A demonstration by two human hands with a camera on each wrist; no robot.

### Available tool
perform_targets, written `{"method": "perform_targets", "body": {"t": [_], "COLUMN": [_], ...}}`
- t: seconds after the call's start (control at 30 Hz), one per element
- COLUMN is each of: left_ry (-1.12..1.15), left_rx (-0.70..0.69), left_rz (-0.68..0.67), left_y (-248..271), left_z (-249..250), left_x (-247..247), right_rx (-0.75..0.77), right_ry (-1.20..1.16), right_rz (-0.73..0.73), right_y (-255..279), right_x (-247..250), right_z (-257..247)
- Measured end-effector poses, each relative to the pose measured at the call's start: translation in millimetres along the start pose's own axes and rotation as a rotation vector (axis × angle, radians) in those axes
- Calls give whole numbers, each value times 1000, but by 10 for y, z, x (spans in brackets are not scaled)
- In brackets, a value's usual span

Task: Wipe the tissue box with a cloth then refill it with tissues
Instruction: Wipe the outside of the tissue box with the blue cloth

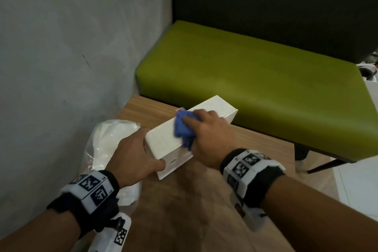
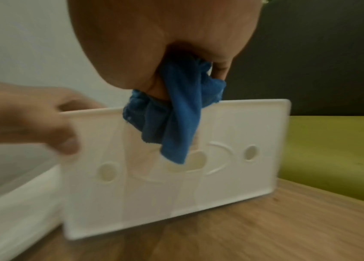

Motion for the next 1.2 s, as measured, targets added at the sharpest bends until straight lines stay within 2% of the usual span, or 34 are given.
{"method": "perform_targets", "body": {"t": [0.07,0.1,0.17,0.33,0.43,0.53,0.63,0.7,0.73,0.8,0.93,1.03,1.1,1.2], "left_ry": [-19,-18,-13,51,50,39,29,35,35,34,69,75,63,55], "left_rx": [4,-2,0,-58,-88,-16,-24,-43,-49,-59,-64,-89,-95,-109], "left_rz": [0,4,9,41,66,66,58,59,62,80,92,102,98,92], "left_y": [-29,-55,-104,-147,-139,-108,-80,-98,-123,-184,-251,-255,-252,-237], "left_z": [1,11,24,98,46,3,48,105,137,215,319,330,340,380], "left_x": [11,16,29,101,157,205,247,281,292,312,358,398,414,427], "right_rx": [-158,-183,-121,175,201,72,-214,-366,-389,-317,-9,127,125,-35], "right_ry": [12,22,29,-70,-93,-112,-157,-169,-172,-165,-174,-138,-132,-168], "right_rz": [21,22,16,-51,-39,0,72,37,22,29,35,3,-20,-13], "right_y": [-133,-167,-157,127,63,-150,-358,-415,-424,-389,-163,-95,-159,-301], "right_x": [86,103,103,78,78,60,109,164,179,200,219,272,276,264], "right_z": [192,206,81,-360,-341,-59,405,585,592,437,-74,-166,-26,307]}}
Point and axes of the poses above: each hand's wrist, its own y-axis away from the middle knuckle, its own x-axis out of the back of the hand, z = x × y, the point moved 3 cm from there along -y, towards the middle knuckle, and after that the axes turned 13 degrees about -x, right-handed, at the moved point
